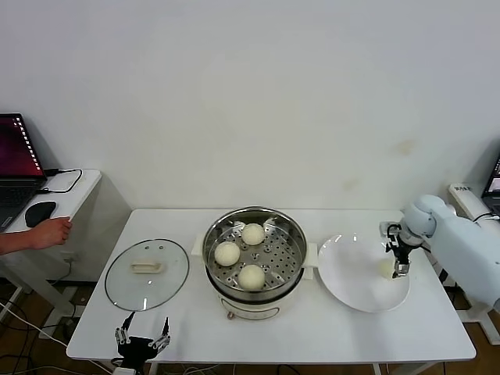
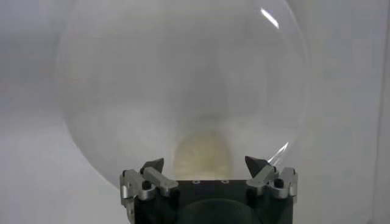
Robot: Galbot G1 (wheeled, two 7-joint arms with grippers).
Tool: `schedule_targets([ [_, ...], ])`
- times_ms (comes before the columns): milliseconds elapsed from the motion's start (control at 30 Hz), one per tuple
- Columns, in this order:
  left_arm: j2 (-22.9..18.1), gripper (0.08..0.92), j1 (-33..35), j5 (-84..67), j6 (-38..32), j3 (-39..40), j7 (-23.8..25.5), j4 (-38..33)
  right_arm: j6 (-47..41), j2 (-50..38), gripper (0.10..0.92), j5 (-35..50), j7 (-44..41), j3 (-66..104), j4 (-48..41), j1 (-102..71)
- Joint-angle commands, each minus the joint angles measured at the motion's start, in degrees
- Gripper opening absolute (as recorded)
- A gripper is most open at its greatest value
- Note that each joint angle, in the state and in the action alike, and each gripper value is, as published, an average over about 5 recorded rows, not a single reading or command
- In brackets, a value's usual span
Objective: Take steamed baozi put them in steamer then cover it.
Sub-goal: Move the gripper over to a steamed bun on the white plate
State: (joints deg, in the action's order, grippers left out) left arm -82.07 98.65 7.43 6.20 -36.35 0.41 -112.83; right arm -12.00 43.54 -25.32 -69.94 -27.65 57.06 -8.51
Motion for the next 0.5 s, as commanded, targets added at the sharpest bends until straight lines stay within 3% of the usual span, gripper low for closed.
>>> schedule_targets([
  [33, -0.1, 0.823, 0.0, 0.1, 0.0, 0.0, 0.0, 0.1, 1.5, 1.2, 0.823, -1.4, 1.7, 1.2, -3.1, -1.1],
  [500, -0.1, 0.823, -0.2, 0.3, 0.0, 0.0, 0.0, 0.5, 1.8, 2.3, 0.822, -1.1, 3.1, 1.3, -5.0, -1.4],
])
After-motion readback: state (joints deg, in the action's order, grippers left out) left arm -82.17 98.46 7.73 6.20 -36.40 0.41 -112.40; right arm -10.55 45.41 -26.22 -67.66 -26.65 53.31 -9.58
